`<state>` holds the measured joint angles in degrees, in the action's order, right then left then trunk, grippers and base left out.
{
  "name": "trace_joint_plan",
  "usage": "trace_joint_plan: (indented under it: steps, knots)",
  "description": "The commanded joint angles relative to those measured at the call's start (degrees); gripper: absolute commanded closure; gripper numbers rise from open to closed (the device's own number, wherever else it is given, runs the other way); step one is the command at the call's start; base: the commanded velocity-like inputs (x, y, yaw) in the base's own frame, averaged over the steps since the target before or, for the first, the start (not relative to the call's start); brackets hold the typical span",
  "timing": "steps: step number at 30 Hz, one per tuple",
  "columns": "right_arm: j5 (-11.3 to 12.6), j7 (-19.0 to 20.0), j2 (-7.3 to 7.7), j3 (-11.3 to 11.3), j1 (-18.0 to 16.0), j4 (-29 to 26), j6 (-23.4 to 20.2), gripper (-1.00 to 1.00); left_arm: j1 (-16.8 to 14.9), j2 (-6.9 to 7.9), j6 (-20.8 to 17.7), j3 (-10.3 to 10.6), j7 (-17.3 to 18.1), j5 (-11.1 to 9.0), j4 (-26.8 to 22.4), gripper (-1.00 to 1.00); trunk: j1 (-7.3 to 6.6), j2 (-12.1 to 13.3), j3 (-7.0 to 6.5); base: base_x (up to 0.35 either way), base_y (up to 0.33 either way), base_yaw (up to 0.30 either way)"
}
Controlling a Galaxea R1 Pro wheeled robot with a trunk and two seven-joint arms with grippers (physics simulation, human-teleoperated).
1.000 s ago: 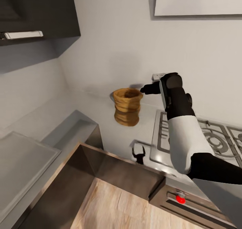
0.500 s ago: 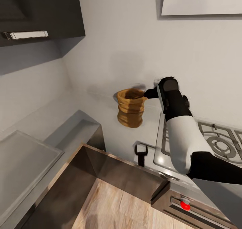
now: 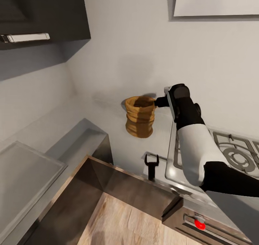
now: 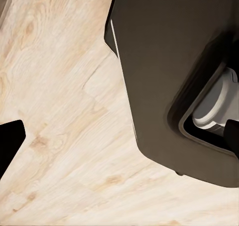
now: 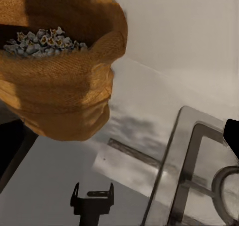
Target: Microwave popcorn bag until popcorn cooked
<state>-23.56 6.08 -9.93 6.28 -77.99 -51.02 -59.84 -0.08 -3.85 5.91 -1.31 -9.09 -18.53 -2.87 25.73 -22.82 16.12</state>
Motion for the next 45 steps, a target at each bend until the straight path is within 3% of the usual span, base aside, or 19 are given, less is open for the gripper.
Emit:
trace_joint_plan:
  steps: [1,18,32,45]
  knots:
    - [-0.61,0.60,-0.06,0.22,-0.05,-0.16,-0.16,-1.00,-0.01,-0.02,0.16,-0.10,-0.13,-0.18,-0.03,-1.00,0.06,-0.09,0.10,0.281,0.000,0.000]
    - [-0.71,0.51,-0.06,-0.18,-0.05,-0.41,-0.16,-1.00,-0.01,-0.02,0.16,-0.09,-0.14,-0.19,-0.05,-1.00,0.06,-0.09,0.10,0.302,0.000,0.000]
    - [-0.26,0.60,-0.06,0.04,-0.02,5.15,-0.16,-1.00,-0.01,-0.02,0.16,-0.09,-0.14,-0.19,-0.09,-1.00,0.06,-0.09,0.10,0.015,0.000,0.000]
    - [-0.17,0.57,-0.06,0.39,-0.04,5.41,-0.16,-1.00,-0.01,-0.01,0.16,-0.10,0.02,-0.19,-0.12,-1.00,0.06,-0.09,0.10,0.080,0.000,0.000]
